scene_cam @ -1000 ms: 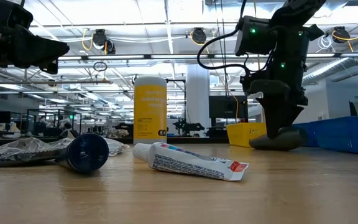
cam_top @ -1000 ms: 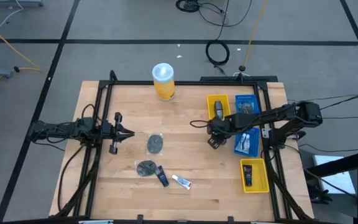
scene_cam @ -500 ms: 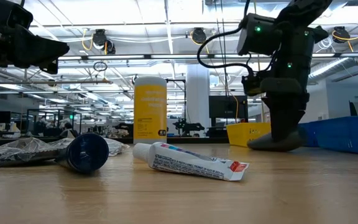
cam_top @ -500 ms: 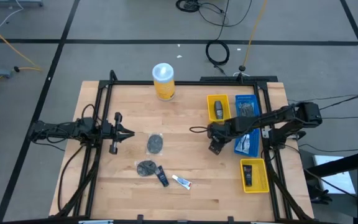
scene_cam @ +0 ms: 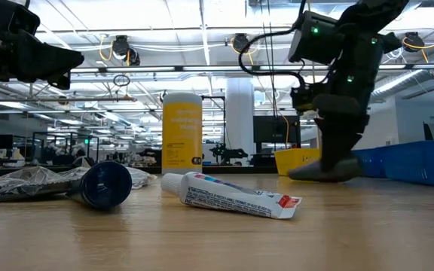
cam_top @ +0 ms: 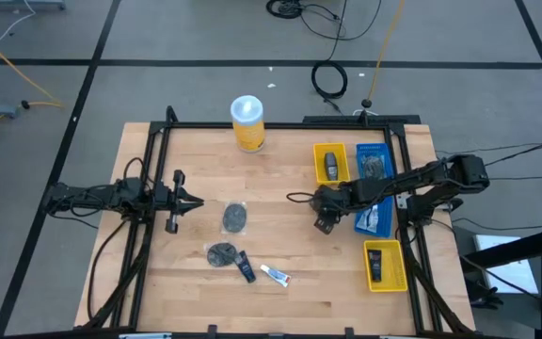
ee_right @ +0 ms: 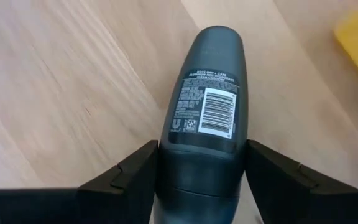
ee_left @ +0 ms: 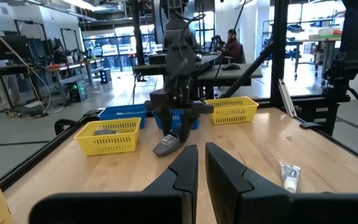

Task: Pick & Place Travel size toiletries
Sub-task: Put the black deodorant into the top yellow basket

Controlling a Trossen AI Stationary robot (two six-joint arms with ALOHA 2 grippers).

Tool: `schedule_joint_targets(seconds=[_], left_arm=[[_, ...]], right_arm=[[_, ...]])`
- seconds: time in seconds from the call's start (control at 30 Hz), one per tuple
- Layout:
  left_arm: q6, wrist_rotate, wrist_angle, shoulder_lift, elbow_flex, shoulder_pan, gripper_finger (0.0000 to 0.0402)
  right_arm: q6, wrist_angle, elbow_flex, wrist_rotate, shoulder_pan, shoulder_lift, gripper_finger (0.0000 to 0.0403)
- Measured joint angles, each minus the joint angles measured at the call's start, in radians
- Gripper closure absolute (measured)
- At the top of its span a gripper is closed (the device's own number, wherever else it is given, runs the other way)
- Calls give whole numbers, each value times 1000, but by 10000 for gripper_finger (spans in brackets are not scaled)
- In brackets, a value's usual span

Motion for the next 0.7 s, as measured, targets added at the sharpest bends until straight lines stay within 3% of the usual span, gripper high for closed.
schedule_joint_targets(seconds=[0.2,0.53,0.7], left_arm=[[0,0,0,0,0,0,369],[0,5,1,0,0,0,369],[0,4,2,0,0,0,369]], right_arm=[[14,130,1,20,-9,-33,199],[-1,118,7,415,-116,-181,196],[-1,129,-11,469,-225,-177,196]])
